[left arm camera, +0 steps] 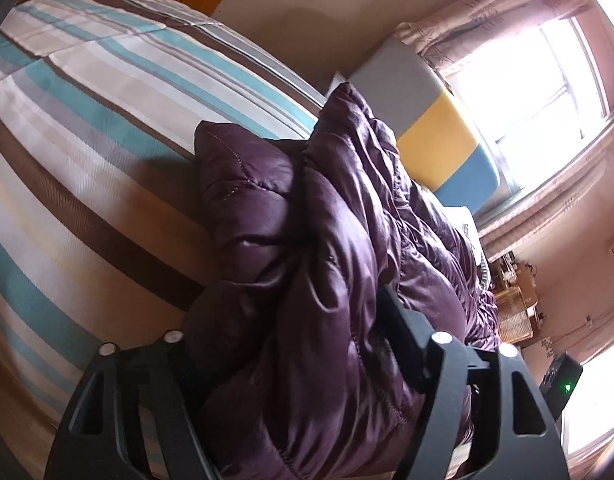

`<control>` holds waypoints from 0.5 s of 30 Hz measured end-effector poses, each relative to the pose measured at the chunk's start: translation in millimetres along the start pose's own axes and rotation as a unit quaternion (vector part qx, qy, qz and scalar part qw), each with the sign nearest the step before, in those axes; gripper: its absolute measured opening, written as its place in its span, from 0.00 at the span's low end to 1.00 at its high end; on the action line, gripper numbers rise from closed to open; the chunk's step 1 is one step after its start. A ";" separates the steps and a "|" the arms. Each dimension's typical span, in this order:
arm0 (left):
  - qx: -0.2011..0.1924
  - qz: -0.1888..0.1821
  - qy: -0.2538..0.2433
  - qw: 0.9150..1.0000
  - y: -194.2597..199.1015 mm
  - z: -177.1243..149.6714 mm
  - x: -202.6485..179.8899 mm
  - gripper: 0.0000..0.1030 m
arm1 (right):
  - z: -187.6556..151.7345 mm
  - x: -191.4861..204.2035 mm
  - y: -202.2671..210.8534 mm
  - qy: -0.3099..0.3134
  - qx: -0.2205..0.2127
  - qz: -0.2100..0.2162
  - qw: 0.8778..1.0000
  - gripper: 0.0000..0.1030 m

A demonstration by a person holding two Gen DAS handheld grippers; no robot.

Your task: Fold large clothes

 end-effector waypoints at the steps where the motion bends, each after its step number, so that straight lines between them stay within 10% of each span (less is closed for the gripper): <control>1: 0.003 -0.002 0.003 1.000 -1.3 0.1 -0.6 0.54 | -1.1 -0.4 0.5 -0.002 -0.002 0.000 1.000 0.06; 7: -0.007 -0.011 0.002 1.000 6.2 2.8 -13.0 0.24 | 0.7 1.7 1.6 0.000 -0.004 -0.004 1.000 0.06; 15: -0.080 -0.039 -0.053 0.995 47.3 9.0 -57.3 0.20 | -1.7 3.3 -0.1 -0.007 -0.010 -0.007 1.000 0.06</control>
Point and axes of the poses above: each gripper's, at about its wrist camera, not at the fingertips, and y roughly against the way its jaws point, x to its left, z to its top, the point moved 2 cm from there along -y, roughly the way its jaws point, and after that the axes turned 10 degrees about z, right-handed, at the moved point
